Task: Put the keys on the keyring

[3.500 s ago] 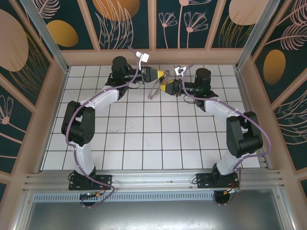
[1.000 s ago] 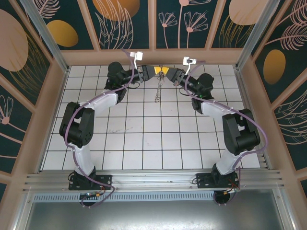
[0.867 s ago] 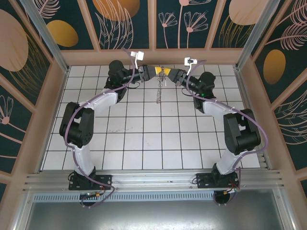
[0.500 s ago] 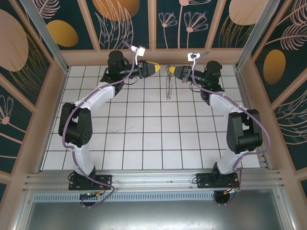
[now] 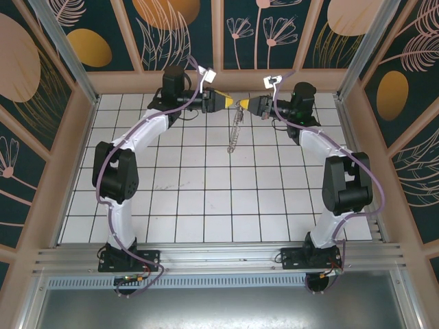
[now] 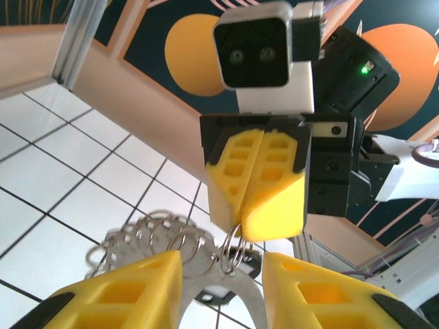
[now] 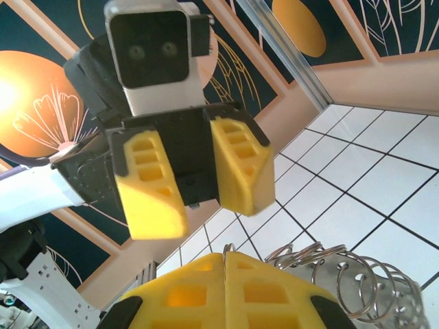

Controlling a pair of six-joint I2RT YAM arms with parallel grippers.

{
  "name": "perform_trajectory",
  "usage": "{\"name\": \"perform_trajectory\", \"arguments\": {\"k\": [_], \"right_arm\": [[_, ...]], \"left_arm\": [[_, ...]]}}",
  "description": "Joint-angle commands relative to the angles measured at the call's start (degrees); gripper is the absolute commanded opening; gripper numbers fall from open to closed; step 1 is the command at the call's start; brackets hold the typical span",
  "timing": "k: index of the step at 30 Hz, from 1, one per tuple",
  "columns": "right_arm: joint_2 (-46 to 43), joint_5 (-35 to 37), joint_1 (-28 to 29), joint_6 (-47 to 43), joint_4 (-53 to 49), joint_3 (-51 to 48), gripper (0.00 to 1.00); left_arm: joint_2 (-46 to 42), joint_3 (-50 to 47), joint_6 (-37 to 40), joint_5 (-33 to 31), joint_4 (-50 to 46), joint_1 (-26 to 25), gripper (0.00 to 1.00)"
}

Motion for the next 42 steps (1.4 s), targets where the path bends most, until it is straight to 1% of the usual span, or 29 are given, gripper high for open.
{"name": "perform_trajectory", "arguments": {"k": [1, 17, 33, 34, 38, 40, 42], "right_arm": [[0.1, -1.8, 0.4, -0.9, 2.1, 1.6, 0.0], [1.6, -1.1, 1.8, -0.1, 2.5, 3.8, 0.0], [1.6, -0.9, 2.4, 0.2, 2.9, 4.1, 0.0], [1.5, -0.9, 2.4, 0.2, 3.0, 4.2, 0.0], [1.5, -0.8, 2.4, 0.2, 3.0, 4.1, 0.0], [1.5, -0.8, 2.4, 0.2, 3.0, 4.2, 0.0], [1.5, -0.8, 2.5, 0.2, 2.9, 4.2, 0.0]], "left_arm": [[1.1, 2.1, 0.9, 3.4, -1.1, 0.0, 0.36], [1.3, 0.3, -4.1, 4.7, 5.5, -0.1, 0.36], [1.8, -0.9, -4.2, 4.8, 6.5, -0.6, 0.36], [1.8, -0.9, -4.2, 4.9, 6.5, -0.7, 0.35], [1.8, -1.3, -4.2, 5.4, 6.6, -0.7, 0.27], [1.7, -1.4, -4.2, 5.5, 6.8, -0.7, 0.2], [1.6, -1.5, -4.2, 5.4, 7.0, -0.8, 0.17]]}}
